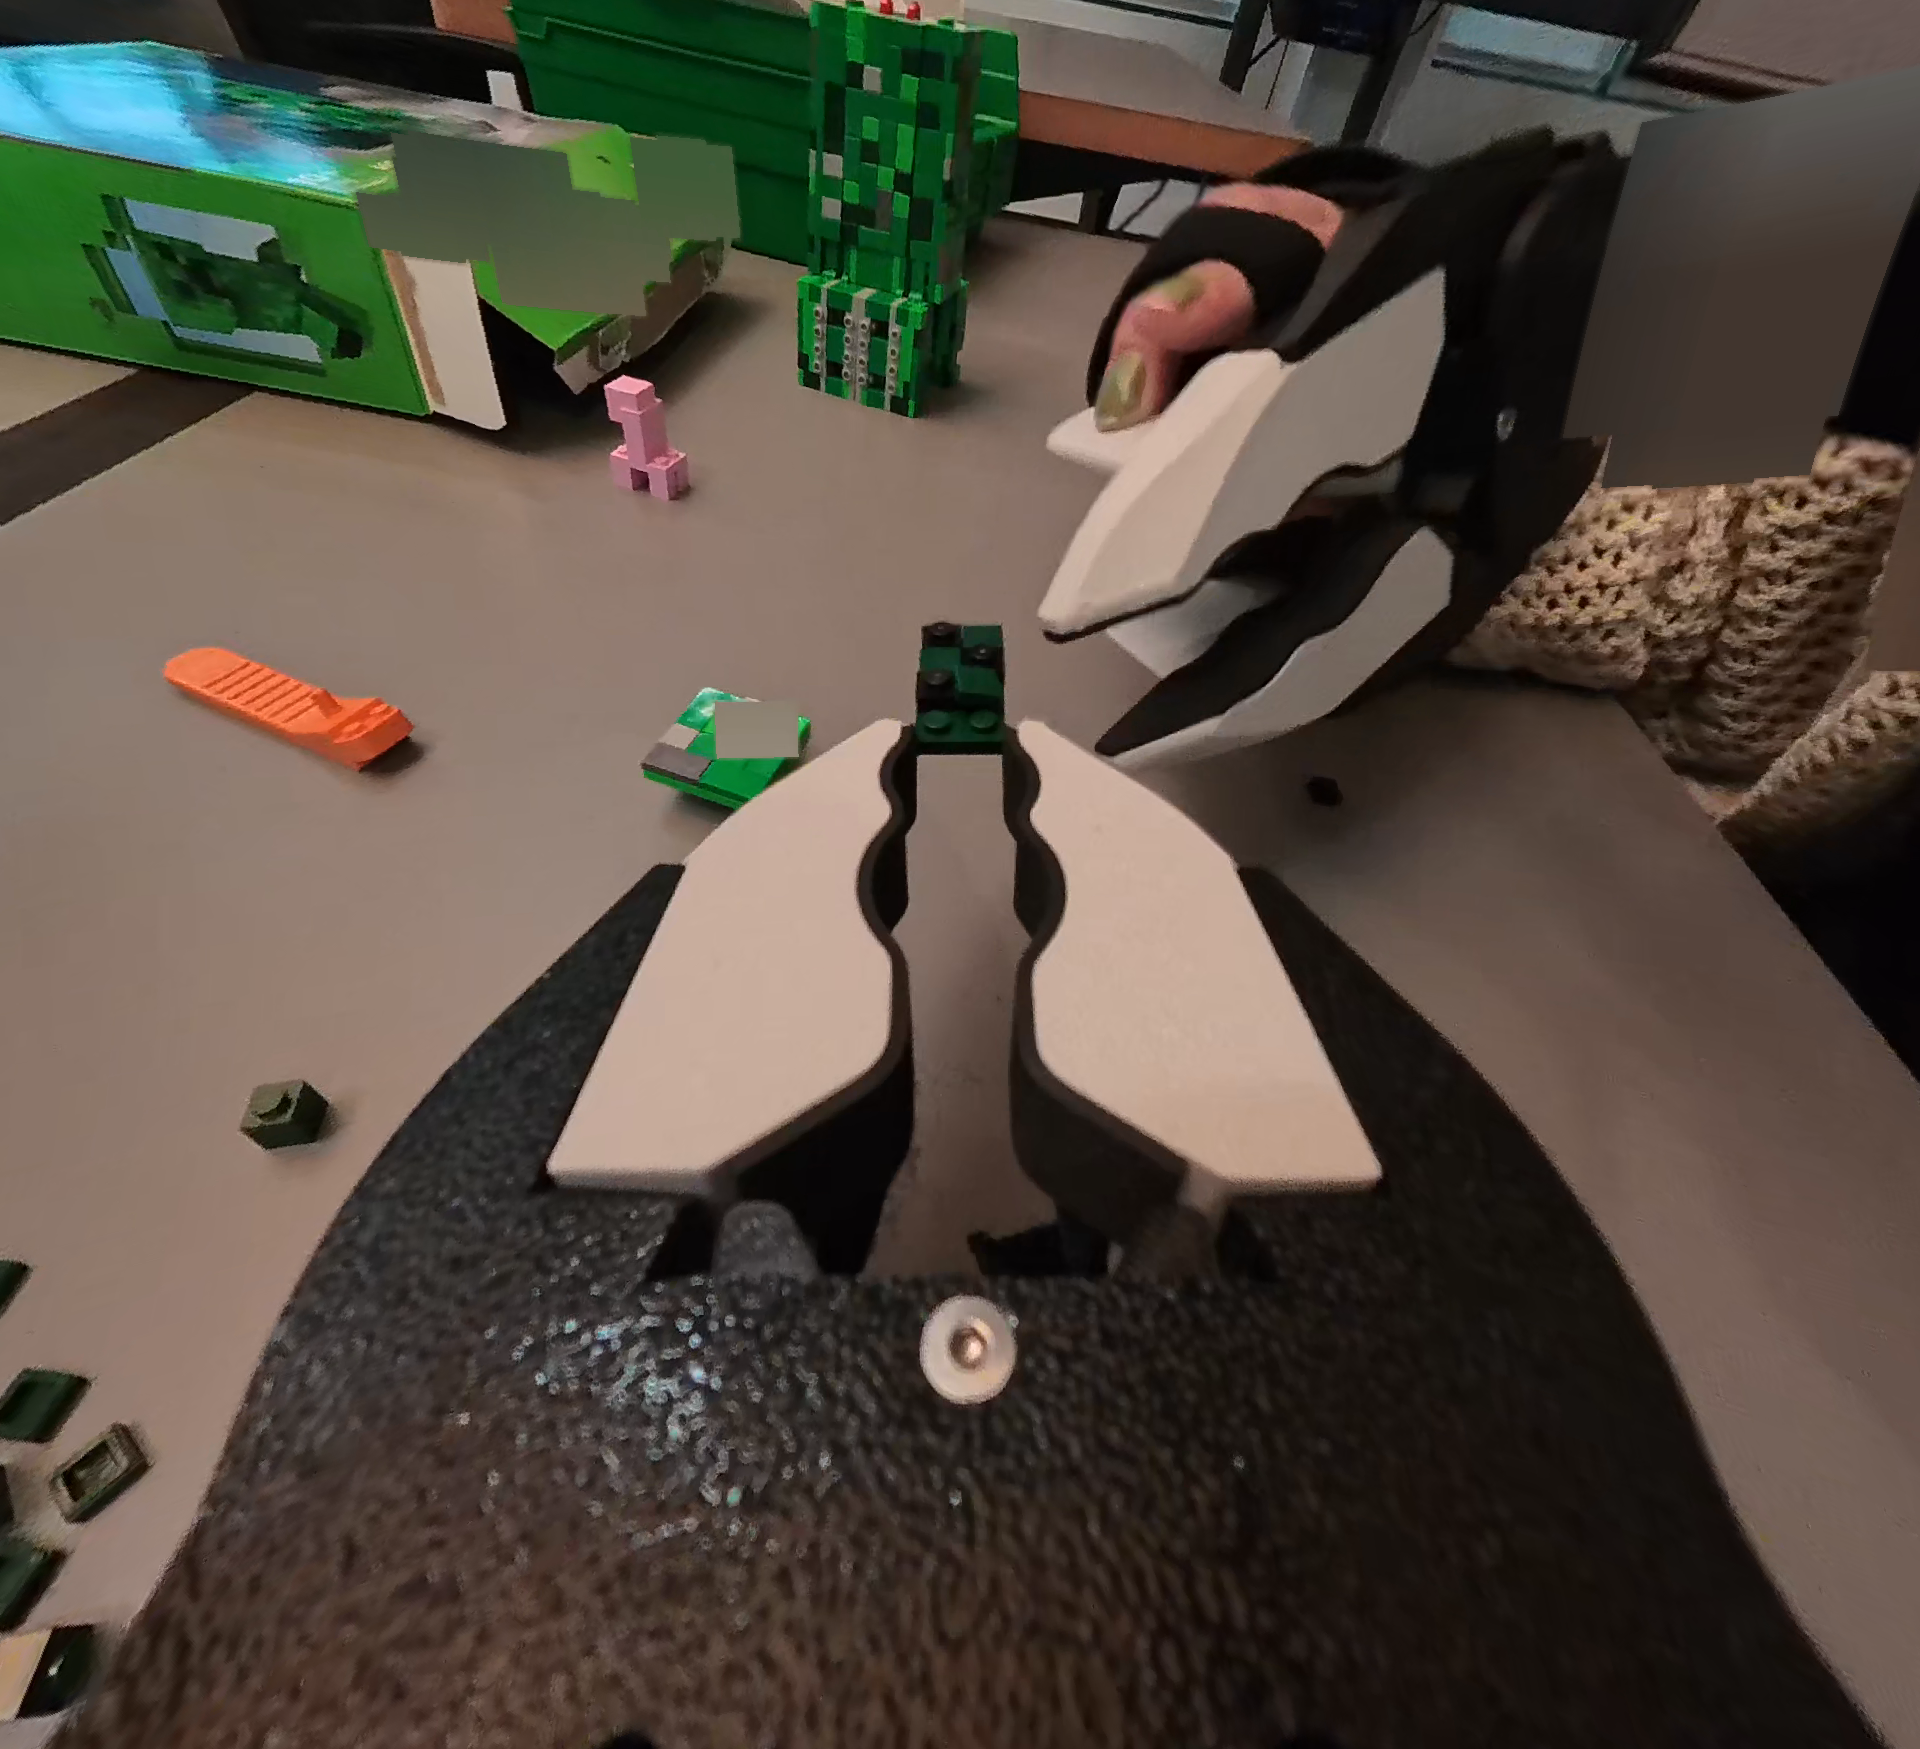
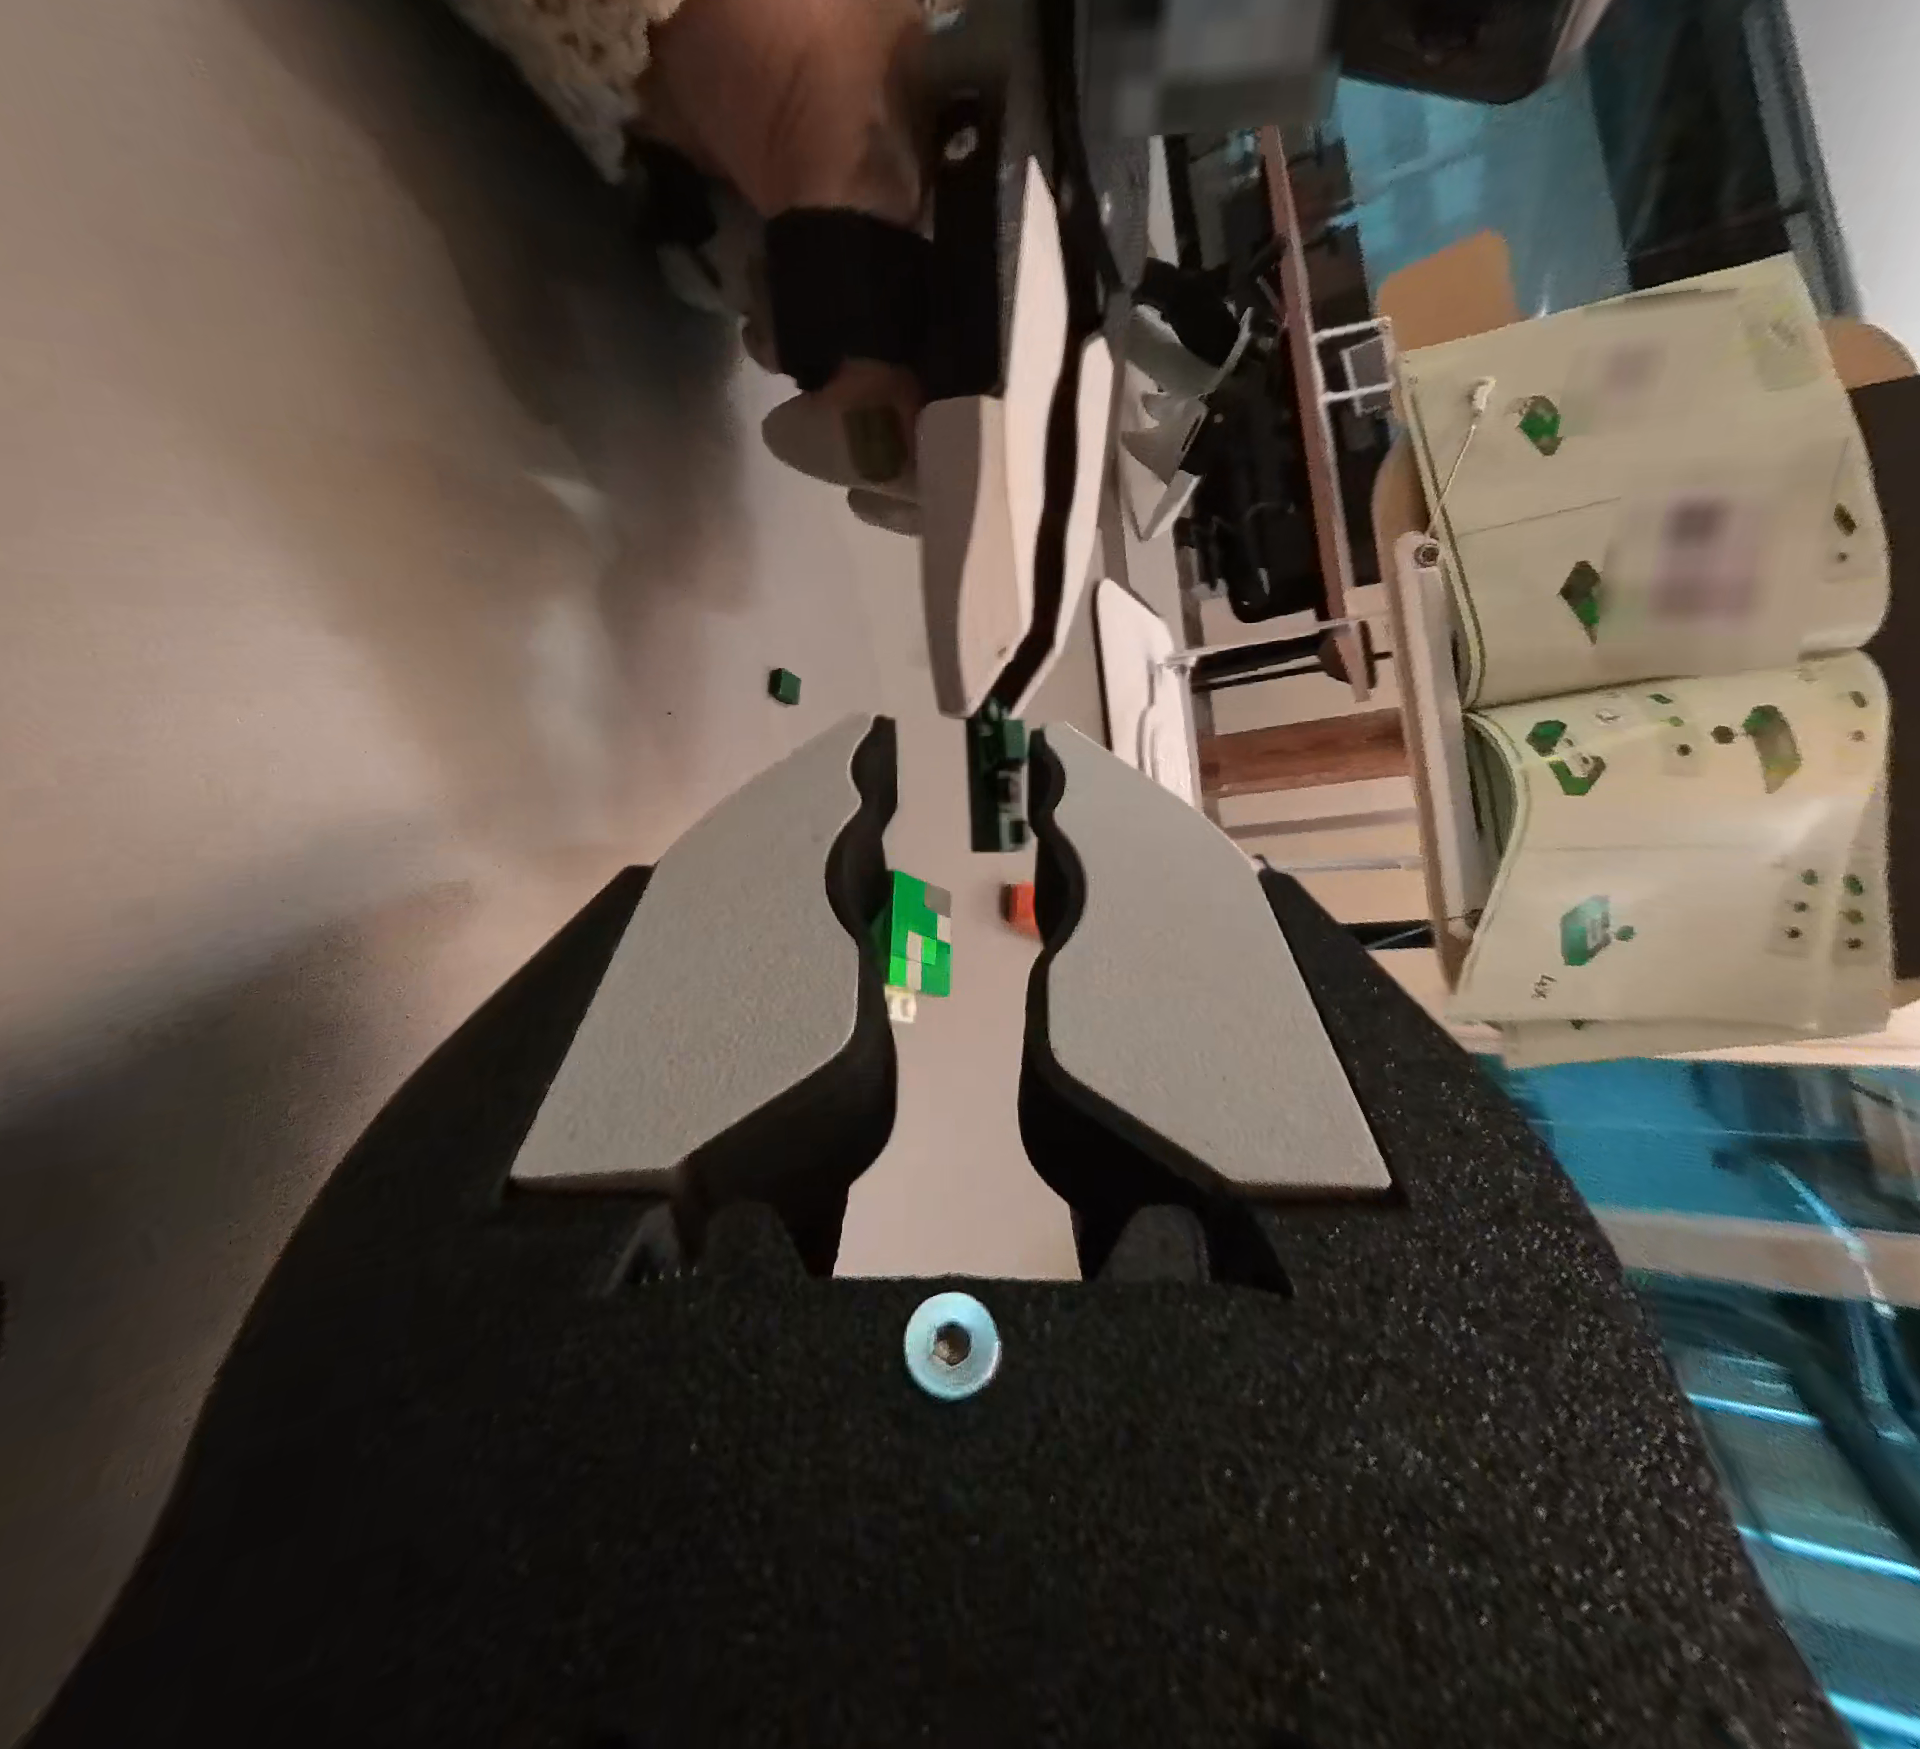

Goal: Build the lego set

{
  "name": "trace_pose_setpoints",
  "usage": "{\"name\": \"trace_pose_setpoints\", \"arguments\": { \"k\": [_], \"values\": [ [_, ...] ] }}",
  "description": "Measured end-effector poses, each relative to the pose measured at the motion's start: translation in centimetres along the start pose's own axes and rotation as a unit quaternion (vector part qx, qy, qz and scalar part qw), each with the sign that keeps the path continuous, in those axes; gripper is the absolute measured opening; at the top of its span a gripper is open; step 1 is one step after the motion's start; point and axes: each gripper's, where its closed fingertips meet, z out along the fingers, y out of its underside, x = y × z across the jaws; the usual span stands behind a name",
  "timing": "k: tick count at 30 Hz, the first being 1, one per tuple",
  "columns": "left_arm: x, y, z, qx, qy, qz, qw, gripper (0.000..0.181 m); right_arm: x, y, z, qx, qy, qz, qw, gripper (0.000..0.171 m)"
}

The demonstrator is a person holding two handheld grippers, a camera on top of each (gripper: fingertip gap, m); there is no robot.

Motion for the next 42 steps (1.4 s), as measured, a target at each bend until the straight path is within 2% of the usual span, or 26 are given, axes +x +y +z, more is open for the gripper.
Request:
{"name": "trace_pose_setpoints", "arguments": {
  "k": [12,22,36,39,42],
  "values": [
    [0.2,0.2,0.2,-0.012,0.006,0.004,1.0,0.015,-0.3,0.2,0.9,-0.009,-0.104,0.087,0.991,0.029],
    [0.3,0.3,0.2,-0.014,0.006,0.005,1.0,0.015,-0.9,0.4,1.3,-0.018,-0.116,0.089,0.989,0.027],
    [0.2,0.1,0.1,-0.01,0.007,0.001,1.0,0.015,0.8,0.7,0.5,0.001,-0.07,0.118,0.991,0.026],
    [0.2,0.1,0.1,-0.01,0.007,0.0,1.0,0.015,0.7,0.4,0.4,0.007,-0.049,0.087,0.995,0.021],
    [0.2,0.1,0.1,-0.008,0.007,-0.001,1.0,0.015,1.0,0.7,0.5,-0.011,0.002,0.011,1.0,0.018]
  ]
}}
